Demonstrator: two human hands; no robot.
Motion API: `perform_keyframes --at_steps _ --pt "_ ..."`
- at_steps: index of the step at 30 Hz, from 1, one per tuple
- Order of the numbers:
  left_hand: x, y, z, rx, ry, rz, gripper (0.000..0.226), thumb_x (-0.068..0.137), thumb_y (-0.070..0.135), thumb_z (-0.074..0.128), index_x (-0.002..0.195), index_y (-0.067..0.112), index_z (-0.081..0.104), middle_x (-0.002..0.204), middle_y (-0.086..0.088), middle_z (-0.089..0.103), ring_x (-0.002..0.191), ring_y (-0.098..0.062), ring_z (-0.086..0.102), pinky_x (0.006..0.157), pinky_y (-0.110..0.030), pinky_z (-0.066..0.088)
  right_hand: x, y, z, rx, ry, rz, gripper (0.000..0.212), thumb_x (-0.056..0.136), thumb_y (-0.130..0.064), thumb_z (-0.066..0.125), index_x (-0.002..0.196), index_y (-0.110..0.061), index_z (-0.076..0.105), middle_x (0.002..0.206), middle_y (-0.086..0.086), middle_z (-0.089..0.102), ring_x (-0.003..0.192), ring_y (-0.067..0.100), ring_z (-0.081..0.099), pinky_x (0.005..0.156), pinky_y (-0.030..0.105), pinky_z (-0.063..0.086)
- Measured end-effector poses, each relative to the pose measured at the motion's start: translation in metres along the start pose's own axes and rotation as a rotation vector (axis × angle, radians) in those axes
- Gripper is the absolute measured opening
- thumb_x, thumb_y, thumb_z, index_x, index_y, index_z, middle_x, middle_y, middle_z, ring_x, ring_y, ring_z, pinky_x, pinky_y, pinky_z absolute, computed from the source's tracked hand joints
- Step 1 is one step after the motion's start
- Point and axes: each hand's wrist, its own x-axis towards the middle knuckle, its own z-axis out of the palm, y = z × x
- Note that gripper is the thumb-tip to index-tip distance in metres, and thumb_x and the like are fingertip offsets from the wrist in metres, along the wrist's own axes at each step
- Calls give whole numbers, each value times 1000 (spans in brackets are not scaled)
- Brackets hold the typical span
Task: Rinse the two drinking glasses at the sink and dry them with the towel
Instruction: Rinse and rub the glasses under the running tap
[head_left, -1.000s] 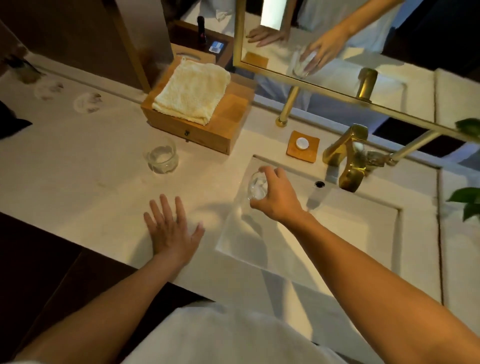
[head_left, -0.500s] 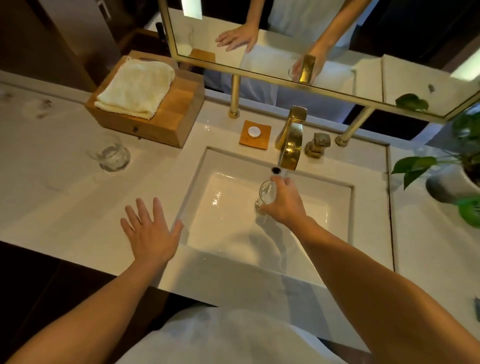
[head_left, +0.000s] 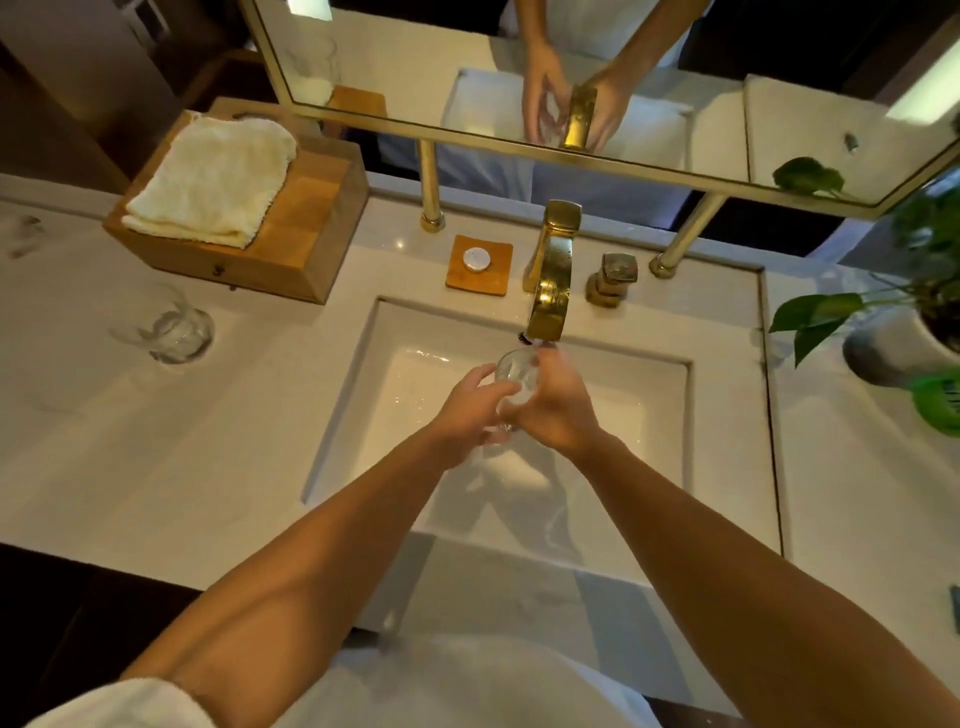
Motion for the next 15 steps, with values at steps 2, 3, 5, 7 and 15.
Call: perform_keyframes --at_steps 2,3,5,7,15 --pt "7 4 5 -74 -19 -25 37 96 3 47 131 11 54 115 -19 63 91 -27 65 80 -43 60 -2 2 1 -10 19 -64 77 62 -27 94 125 -12 51 110 6 58 96 21 61 74 21 53" --pt "9 6 7 -105 -13 -37 41 92 -5 40 128 7 55 107 -18 61 85 -25 63 72 -38 60 -3 -1 1 -11 9 -33 78 62 -28 93 126 -16 49 112 6 58 96 20 61 75 25 55" --pt "12 10 9 -183 -4 -73 49 85 -12 33 125 5 56 101 -16 57 82 -23 58 62 -31 57 -3 -1 3 87 -22 76 79 62 -29 92 126 -28 45 114 4 58 99 17 62 78 29 59" --pt "15 12 8 -227 -23 -95 45 89 -9 34 125 6 57 110 -19 58 92 -29 59 69 -34 58 -2 6 2 249 -79 223 85 58 -33 93 127 -31 45 119 4 60 105 18 63 82 34 61" --pt "15 16 2 -31 -94 -13 16 91 -4 51 79 -3 60 62 -8 56 47 -11 55 42 -19 44 -2 32 -17 1416 -475 588 83 80 -18 79 150 -23 35 149 27 41 120 39 61 101 48 51"
